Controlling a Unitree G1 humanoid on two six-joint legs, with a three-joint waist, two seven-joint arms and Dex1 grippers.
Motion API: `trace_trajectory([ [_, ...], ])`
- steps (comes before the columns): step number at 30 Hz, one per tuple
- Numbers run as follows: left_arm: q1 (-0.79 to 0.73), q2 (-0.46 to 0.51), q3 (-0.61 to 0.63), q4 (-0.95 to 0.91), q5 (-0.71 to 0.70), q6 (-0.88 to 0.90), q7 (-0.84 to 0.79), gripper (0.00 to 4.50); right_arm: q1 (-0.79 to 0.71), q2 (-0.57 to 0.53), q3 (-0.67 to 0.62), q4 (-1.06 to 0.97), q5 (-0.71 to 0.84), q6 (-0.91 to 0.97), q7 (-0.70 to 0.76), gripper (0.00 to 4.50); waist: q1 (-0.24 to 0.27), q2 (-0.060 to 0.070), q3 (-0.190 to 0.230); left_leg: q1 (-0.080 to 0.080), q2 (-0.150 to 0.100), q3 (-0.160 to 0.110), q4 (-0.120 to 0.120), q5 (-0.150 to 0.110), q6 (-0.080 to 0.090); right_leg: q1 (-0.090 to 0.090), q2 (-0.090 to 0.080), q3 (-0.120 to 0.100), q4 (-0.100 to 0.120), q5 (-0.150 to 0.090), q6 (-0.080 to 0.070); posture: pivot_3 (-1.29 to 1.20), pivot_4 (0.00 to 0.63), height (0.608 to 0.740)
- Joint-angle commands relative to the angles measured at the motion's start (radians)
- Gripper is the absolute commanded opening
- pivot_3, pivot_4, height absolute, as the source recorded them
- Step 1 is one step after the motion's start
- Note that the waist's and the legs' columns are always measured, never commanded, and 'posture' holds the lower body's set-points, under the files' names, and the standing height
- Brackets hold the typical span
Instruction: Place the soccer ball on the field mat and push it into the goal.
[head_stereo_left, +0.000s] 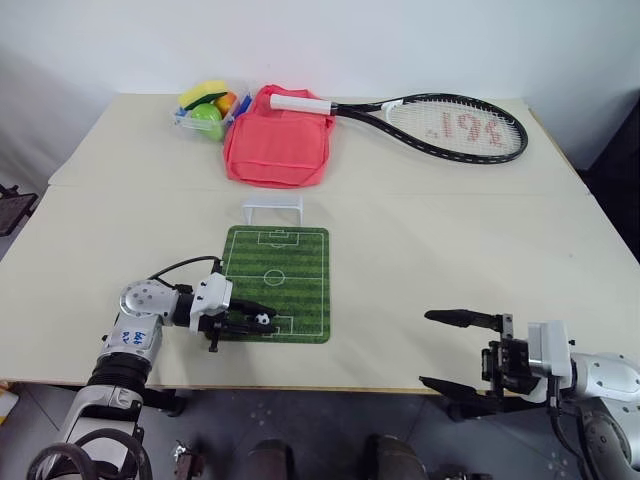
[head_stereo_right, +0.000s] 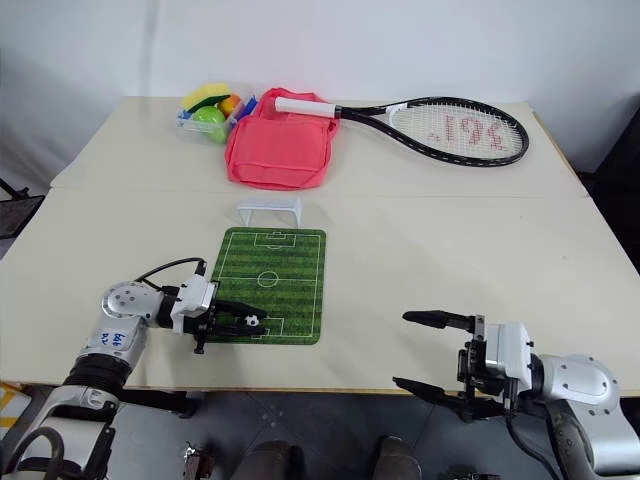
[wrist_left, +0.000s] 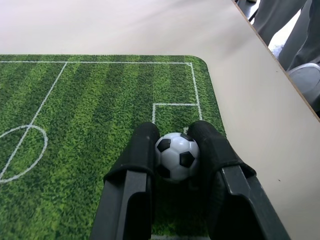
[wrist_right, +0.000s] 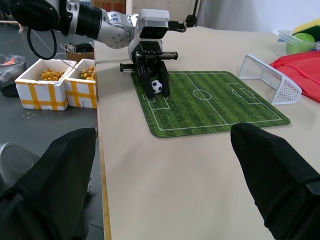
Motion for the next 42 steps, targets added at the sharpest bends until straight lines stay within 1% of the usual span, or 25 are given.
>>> trace_trajectory([
  [1,-0.007,0.003,0.009,-0.028,-0.014,0.010,-0.012,0.86,-0.006,0.008,0.001,-0.011,0.008,-0.007,0.000,4.50,0.000,0.000,0.000,0.000,0.000,0.000,0.000,0.000,0.000,0.000,0.000,0.000,0.000,0.000,0.000,0.00,0.150,0.740],
  [3,-0.006,0.004,0.008,-0.034,-0.017,0.020,-0.017,1.56,-0.008,0.010,0.003,-0.010,0.008,-0.007,-0.001,4.50,0.000,0.000,0.000,0.000,0.000,0.000,0.000,0.000,0.000,0.000,0.000,0.000,0.000,0.000,0.000,0.00,0.150,0.740],
  [4,-0.005,0.004,0.008,-0.036,-0.017,0.019,-0.017,1.72,-0.009,0.010,0.004,-0.009,0.008,-0.007,-0.002,4.50,0.000,0.000,0.000,0.000,0.000,0.000,0.000,0.000,0.000,0.000,0.000,0.000,0.000,0.000,0.000,0.00,0.150,0.740],
  [8,-0.008,-0.007,0.016,-0.035,-0.015,-0.007,-0.006,2.89,-0.016,0.010,0.010,-0.005,0.007,-0.010,-0.005,4.50,0.000,0.000,0.000,0.000,0.000,0.000,0.000,0.000,0.000,0.000,0.000,0.000,0.000,0.000,0.000,0.00,0.150,0.740],
  [17,-0.010,-0.011,0.024,-0.057,-0.028,-0.017,-0.017,2.89,-0.014,0.015,0.026,-0.004,0.002,-0.009,-0.010,4.50,0.000,0.000,0.000,0.000,0.000,0.000,0.000,0.000,0.000,0.000,0.000,0.000,0.000,0.000,0.000,0.00,0.150,0.740],
  [20,-0.006,-0.009,0.034,-0.094,-0.046,-0.007,-0.016,2.89,-0.011,0.018,0.028,-0.003,0.001,-0.009,-0.008,4.50,0.000,0.000,0.000,0.000,0.000,0.000,0.000,0.000,0.000,0.000,0.000,0.000,0.000,0.000,0.000,0.00,0.150,0.740],
  [24,0.023,0.018,0.070,-0.214,-0.099,0.038,-0.004,2.89,-0.010,0.022,0.032,0.002,0.000,-0.009,-0.002,4.50,0.000,0.000,0.000,0.000,0.000,0.000,0.000,0.000,0.000,0.000,0.000,0.000,0.000,0.000,0.000,0.00,0.150,0.740],
  [26,0.058,0.055,0.106,-0.329,-0.150,0.118,0.015,2.89,-0.016,0.025,0.034,0.008,0.001,-0.009,0.002,4.50,-0.005,0.000,0.000,0.000,0.000,0.000,0.000,0.000,0.000,0.000,0.000,0.000,0.000,0.000,0.000,0.00,0.150,0.740],
  [29,0.156,0.128,0.187,-0.487,-0.227,0.225,0.054,2.89,-0.044,0.038,0.025,0.022,0.015,-0.010,-0.005,4.50,-0.010,0.000,0.000,0.000,0.001,0.000,0.000,0.000,0.000,0.000,0.000,0.000,0.000,0.000,0.000,0.00,0.150,0.740],
  [31,0.223,0.169,0.228,-0.543,-0.252,0.262,0.062,2.89,-0.061,0.045,0.020,0.033,0.018,-0.015,-0.006,4.50,-0.017,0.000,0.000,0.000,0.001,0.000,0.000,0.000,0.000,0.000,0.000,0.001,0.000,0.000,0.000,0.00,0.150,0.740],
  [34,0.358,0.216,0.294,-0.574,-0.272,0.294,0.060,2.30,-0.080,0.056,0.012,0.048,0.018,-0.028,-0.004,4.50,-0.022,0.001,0.000,0.001,0.001,0.000,0.000,0.000,0.000,0.000,0.000,0.001,0.000,0.000,0.000,0.00,0.150,0.740],
  [36,0.469,0.217,0.327,-0.576,-0.267,0.272,0.051,1.69,-0.103,0.061,0.015,0.057,0.022,-0.030,0.003,4.50,-0.023,0.001,0.000,0.001,0.001,0.000,-0.001,0.000,0.000,0.000,0.000,0.001,0.000,0.000,0.000,0.00,0.150,0.740],
  [38,0.543,0.207,0.334,-0.582,-0.260,0.253,0.046,1.05,-0.124,0.066,0.021,0.063,0.023,-0.033,0.009,4.50,-0.024,0.001,0.001,0.001,0.001,0.000,-0.001,-0.001,0.001,0.000,0.000,0.001,0.000,0.000,0.000,0.00,0.150,0.740],
  [41,0.580,0.183,0.316,-0.612,-0.265,0.259,0.066,0.09,-0.151,0.076,0.030,0.073,0.022,-0.033,0.013,4.50,-0.011,0.001,0.001,0.001,0.001,0.000,0.000,-0.001,0.001,0.000,0.000,0.001,0.000,0.000,0.000,0.00,0.150,0.740],
  [42,0.587,0.171,0.306,-0.619,-0.262,0.251,0.070,0.03,-0.158,0.079,0.035,0.076,0.022,-0.029,0.015,4.50,-0.005,0.001,0.001,0.001,0.001,0.000,0.000,-0.001,0.001,0.000,0.000,0.001,0.000,0.000,0.000,0.00,0.150,0.740],
])
